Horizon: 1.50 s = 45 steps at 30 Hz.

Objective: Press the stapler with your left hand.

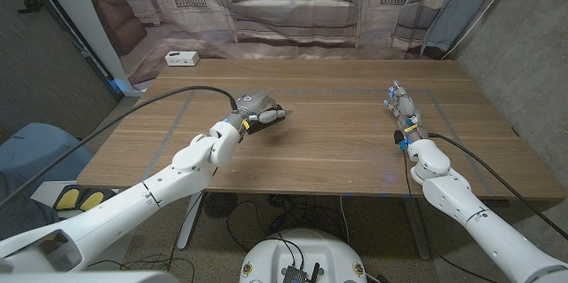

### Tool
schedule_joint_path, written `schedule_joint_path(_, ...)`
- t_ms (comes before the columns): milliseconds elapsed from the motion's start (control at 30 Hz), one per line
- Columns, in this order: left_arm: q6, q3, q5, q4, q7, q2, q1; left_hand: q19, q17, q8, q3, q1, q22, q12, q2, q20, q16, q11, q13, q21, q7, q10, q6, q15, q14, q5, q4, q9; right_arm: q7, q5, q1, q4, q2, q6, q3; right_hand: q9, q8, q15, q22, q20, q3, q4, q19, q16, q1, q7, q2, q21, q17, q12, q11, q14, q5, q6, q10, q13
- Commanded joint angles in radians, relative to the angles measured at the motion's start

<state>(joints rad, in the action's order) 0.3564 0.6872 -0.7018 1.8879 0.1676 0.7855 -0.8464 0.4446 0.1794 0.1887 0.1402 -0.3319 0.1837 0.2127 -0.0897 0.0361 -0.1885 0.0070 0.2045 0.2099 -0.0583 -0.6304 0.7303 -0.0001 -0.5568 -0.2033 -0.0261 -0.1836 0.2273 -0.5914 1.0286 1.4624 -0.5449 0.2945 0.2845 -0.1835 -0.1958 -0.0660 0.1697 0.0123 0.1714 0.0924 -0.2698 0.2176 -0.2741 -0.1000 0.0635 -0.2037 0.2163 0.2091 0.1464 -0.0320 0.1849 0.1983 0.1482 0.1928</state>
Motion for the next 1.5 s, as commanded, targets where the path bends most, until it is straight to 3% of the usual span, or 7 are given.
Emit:
schedule_joint_path(33,-0.140,-0.054,0.068,-0.042,0.217,-0.012,-0.055,0.006,0.001,0.007,0.005,-0.002,0.003,0.003,-0.007,0.005,-0.003,0.005,0.001,0.002,0.002,-0.009,0.015,0.000,-0.009,0.003,0.001,-0.002,-0.004,0.002,-0.001,0.000,-0.002,0.005,0.000,-0.003,0.001,0.000,0.004,0.004,-0.001,0.007,-0.010,-0.004,-0.005,0.001,0.010,0.003,0.001,-0.003,0.000,-0.006,0.000,0.005,0.008,0.005)
schedule_joint_path(333,-0.192,-0.076,0.086,-0.068,0.312,-0.032,-0.077,0.007,0.001,0.008,0.004,-0.001,0.003,0.004,-0.005,0.007,-0.003,0.005,0.001,0.002,0.000,-0.011,0.019,-0.002,-0.009,0.004,0.000,-0.002,-0.002,0.004,0.000,0.000,-0.002,0.004,0.002,-0.003,0.001,-0.001,0.004,0.004,-0.002,0.007,-0.009,-0.004,-0.004,0.001,0.010,0.004,0.001,-0.003,0.000,-0.007,0.000,0.005,0.008,0.005)
schedule_joint_path(800,-0.221,-0.097,0.105,-0.080,0.369,-0.044,-0.097,0.000,0.001,-0.003,0.006,-0.002,0.003,-0.001,-0.005,0.013,0.001,0.008,0.002,-0.001,0.006,0.000,-0.011,0.001,0.001,0.006,-0.003,-0.002,-0.003,0.004,-0.004,-0.010,0.008,0.013,0.005,-0.003,0.001,0.000,0.004,0.005,-0.002,0.008,-0.010,-0.004,-0.005,0.002,0.011,0.004,0.002,-0.003,0.000,-0.007,0.000,0.005,0.009,0.005)
schedule_joint_path(1033,-0.245,-0.109,0.123,-0.088,0.394,-0.050,-0.104,-0.005,0.002,-0.025,0.006,-0.005,0.004,-0.011,-0.001,0.021,0.003,0.018,0.003,-0.002,0.022,0.037,-0.174,0.010,0.023,0.009,-0.011,-0.001,-0.005,0.004,-0.003,-0.012,0.011,0.021,0.005,-0.003,0.001,0.000,0.004,0.004,-0.002,0.009,-0.011,-0.004,-0.004,0.002,0.012,0.004,0.002,-0.003,-0.001,-0.007,0.000,0.006,0.009,0.005)
schedule_joint_path(1133,-0.256,-0.115,0.133,-0.090,0.404,-0.054,-0.107,-0.008,0.002,-0.026,0.006,-0.004,0.004,-0.014,0.000,0.025,0.004,0.018,0.003,-0.002,0.022,0.050,-0.203,0.011,0.030,0.010,-0.012,-0.001,-0.006,0.004,-0.001,-0.012,0.011,0.024,0.005,-0.003,0.001,0.002,0.004,0.006,-0.003,0.010,-0.014,-0.004,-0.005,0.002,0.012,0.003,0.001,-0.003,-0.004,-0.009,0.000,0.005,0.010,0.005)
schedule_joint_path(1500,-0.435,-0.167,0.348,-0.130,0.339,-0.062,-0.113,-0.021,0.003,-0.015,0.003,0.001,0.004,-0.020,0.003,0.028,0.011,0.028,0.004,-0.006,0.012,0.083,-0.231,0.018,0.065,0.011,-0.012,-0.001,-0.003,0.009,0.011,-0.005,0.008,0.039,0.000,-0.003,0.001,0.003,0.003,0.007,-0.003,0.011,-0.022,-0.002,-0.006,0.004,0.012,0.001,0.001,-0.001,-0.007,-0.015,0.000,0.004,0.015,0.005)
